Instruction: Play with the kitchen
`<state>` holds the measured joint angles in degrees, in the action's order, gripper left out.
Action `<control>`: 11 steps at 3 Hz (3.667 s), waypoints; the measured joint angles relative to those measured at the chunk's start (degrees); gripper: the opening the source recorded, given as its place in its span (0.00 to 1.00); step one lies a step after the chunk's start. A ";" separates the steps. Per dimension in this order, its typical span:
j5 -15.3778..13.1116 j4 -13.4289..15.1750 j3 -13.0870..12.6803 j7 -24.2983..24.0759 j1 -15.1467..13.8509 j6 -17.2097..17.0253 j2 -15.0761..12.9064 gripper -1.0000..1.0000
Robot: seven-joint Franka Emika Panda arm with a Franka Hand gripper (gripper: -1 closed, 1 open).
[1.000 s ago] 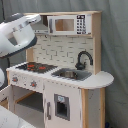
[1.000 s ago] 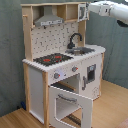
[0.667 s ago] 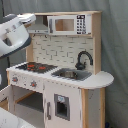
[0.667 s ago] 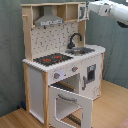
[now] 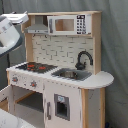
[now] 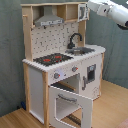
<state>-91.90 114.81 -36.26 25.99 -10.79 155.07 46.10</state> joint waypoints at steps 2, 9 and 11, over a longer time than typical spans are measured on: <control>-0.05 -3.26 -5.75 -3.40 -0.23 -10.58 0.00 1.00; -1.93 -4.73 -22.80 -34.67 -9.24 -37.89 -0.19 1.00; -1.19 -5.10 -27.08 -43.99 -13.48 -42.75 -0.29 1.00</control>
<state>-93.10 109.72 -63.34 -18.00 -24.28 112.32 45.80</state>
